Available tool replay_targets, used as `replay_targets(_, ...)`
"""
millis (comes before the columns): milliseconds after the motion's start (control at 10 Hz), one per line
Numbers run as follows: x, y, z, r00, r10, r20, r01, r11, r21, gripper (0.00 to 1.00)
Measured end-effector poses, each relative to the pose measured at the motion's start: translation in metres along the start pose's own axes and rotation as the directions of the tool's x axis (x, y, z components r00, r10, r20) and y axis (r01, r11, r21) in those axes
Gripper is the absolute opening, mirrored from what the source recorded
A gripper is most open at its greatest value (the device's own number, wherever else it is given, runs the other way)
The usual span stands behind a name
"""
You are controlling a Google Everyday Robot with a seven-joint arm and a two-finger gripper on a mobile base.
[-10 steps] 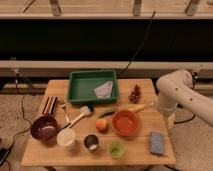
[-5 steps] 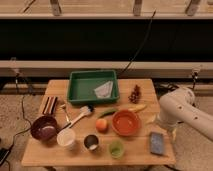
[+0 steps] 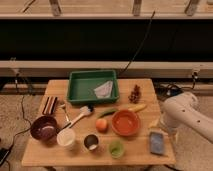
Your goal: Place sponge in metal cup
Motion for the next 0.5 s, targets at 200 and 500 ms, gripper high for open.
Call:
replay_targets(200, 0.002, 0.001, 0.011, 1.000, 0.001, 0.027, -0.001, 1.000, -0.001, 0.80)
replay_targets(500, -0.002, 0.002, 0.023, 0.998, -0.008, 0.062, 0.008, 1.000, -0.005, 0.80)
